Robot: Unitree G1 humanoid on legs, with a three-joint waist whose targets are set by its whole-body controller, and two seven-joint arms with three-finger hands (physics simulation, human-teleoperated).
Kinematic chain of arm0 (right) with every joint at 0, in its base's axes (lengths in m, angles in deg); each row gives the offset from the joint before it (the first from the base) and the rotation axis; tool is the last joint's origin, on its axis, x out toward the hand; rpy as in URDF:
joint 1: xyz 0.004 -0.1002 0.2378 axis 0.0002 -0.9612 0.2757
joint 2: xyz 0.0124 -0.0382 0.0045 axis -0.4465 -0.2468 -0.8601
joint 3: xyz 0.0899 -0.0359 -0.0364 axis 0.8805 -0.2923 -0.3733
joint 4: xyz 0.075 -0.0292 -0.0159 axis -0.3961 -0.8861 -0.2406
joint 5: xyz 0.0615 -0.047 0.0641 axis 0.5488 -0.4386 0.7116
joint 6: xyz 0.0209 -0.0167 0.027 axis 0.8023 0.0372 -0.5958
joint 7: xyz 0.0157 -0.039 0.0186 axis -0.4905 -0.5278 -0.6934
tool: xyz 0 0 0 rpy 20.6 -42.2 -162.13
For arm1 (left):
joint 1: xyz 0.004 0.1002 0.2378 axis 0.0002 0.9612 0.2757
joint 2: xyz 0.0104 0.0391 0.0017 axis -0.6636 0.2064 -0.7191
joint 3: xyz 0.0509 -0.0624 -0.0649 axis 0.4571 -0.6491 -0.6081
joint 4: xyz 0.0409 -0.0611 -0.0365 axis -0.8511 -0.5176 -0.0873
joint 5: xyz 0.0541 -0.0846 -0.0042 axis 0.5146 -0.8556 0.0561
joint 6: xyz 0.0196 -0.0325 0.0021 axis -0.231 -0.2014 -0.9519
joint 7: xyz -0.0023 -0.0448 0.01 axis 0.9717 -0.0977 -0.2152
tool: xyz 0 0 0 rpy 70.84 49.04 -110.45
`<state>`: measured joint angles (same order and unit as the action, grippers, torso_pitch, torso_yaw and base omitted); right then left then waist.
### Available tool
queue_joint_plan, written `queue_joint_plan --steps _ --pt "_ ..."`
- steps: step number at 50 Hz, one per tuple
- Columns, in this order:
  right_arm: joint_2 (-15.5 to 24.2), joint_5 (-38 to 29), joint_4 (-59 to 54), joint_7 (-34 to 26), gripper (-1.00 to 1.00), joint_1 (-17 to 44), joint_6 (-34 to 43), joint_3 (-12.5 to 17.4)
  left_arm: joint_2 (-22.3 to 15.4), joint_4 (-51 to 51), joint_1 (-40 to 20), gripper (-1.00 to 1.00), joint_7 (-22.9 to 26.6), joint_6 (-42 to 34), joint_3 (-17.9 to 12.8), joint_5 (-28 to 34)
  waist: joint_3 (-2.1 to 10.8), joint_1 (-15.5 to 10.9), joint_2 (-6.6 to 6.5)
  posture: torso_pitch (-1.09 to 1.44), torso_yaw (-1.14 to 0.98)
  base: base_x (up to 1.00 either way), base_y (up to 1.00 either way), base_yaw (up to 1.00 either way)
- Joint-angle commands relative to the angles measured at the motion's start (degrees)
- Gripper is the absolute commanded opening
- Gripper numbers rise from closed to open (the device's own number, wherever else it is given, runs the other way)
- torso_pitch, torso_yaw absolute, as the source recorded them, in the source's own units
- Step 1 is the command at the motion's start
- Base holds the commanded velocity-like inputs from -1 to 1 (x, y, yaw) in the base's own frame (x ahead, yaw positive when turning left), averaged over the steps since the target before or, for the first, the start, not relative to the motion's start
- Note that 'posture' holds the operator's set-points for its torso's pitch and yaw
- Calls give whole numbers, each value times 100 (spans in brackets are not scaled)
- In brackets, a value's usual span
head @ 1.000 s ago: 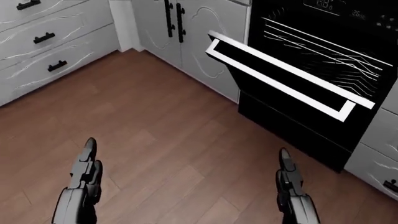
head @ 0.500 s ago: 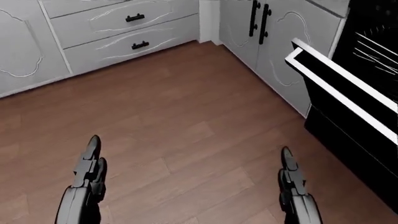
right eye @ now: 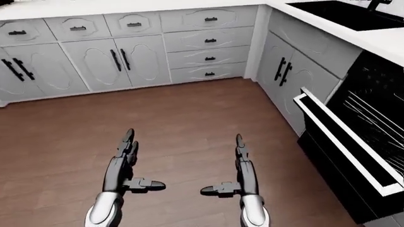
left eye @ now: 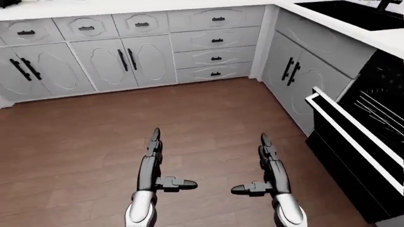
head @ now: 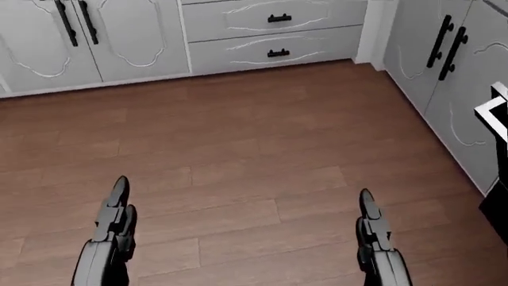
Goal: Close the dishwasher door
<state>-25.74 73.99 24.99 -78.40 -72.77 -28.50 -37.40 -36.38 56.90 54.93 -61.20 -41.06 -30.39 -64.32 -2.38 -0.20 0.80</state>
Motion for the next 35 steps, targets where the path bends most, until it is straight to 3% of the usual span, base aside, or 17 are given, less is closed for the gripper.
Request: queue_joint_plan --steps 1,4,7,8,9,10,18,20,21,22,23,26,28,29,31,35 --pt "-24 7 270 -24 100 66 -160 -62 -24 255 -69 100 -30 173 -37 -4 54 -10 4 0 0 0 0 61" --pt "-20 14 262 -27 100 58 -179 -53 -23 290 -57 100 -30 153 -33 -5 45 14 -259 0 0 0 0 60" --pt "-23 9 259 -22 100 63 -175 -56 -21 288 -59 100 -31 151 -31 -4 131 -39 -687 0 0 0 0 60" --pt "-23 10 242 -22 100 62 -191 -55 -23 276 -60 100 -33 163 -31 -1 100 -91 -449 0 0 0 0 59" --pt "-23 10 235 -21 100 62 -194 -55 -23 275 -58 100 -32 167 -31 -2 137 -81 -502 0 0 0 0 60" --pt "-24 7 255 -20 100 56 -182 -58 -23 278 -61 100 -32 163 -33 -5 153 -148 -455 0 0 0 0 61" --pt "-31 -1 232 -12 100 96 -168 -76 -24 274 -64 100 -27 162 -31 -8 51 -95 36 0 0 0 0 60" --pt "-36 -8 259 -3 100 108 -126 -85 -24 279 -60 100 -25 160 -28 -9 75 -71 295 0 0 0 0 60" --pt "-35 -49 281 30 100 126 -94 -94 -24 292 -59 100 -23 151 -27 -10 161 -6 515 0 0 0 0 36" --pt "-43 -54 313 43 100 128 -55 -101 -23 288 -57 100 -24 156 -26 -9 9 91 219 0 0 0 0 0" --pt "-42 -41 310 39 100 133 -27 -101 -22 269 -55 100 -25 171 -18 -1 76 45 194 0 0 0 0 0" --pt "-36 -66 329 44 100 132 7 -120 -22 288 -54 100 -23 156 -15 -2 160 37 -39 0 0 0 0 0" --pt "-33 -91 305 54 100 143 47 -130 -24 280 -58 100 -22 159 -20 -4 209 23 -57 0 0 -4 0 0" --pt "-30 -88 282 54 100 146 36 -123 -27 258 -68 100 -25 170 -30 -4 145 17 -98 0 0 -26 0 0" --pt "-30 -92 351 52 100 119 67 -127 -28 306 -61 100 -22 138 -36 -12 254 17 -158 0 0 -27 0 0" --pt "-26 -83 336 46 100 103 35 -117 -24 328 -43 100 -25 139 -24 0 252 -8 -255 0 0 -36 0 0"
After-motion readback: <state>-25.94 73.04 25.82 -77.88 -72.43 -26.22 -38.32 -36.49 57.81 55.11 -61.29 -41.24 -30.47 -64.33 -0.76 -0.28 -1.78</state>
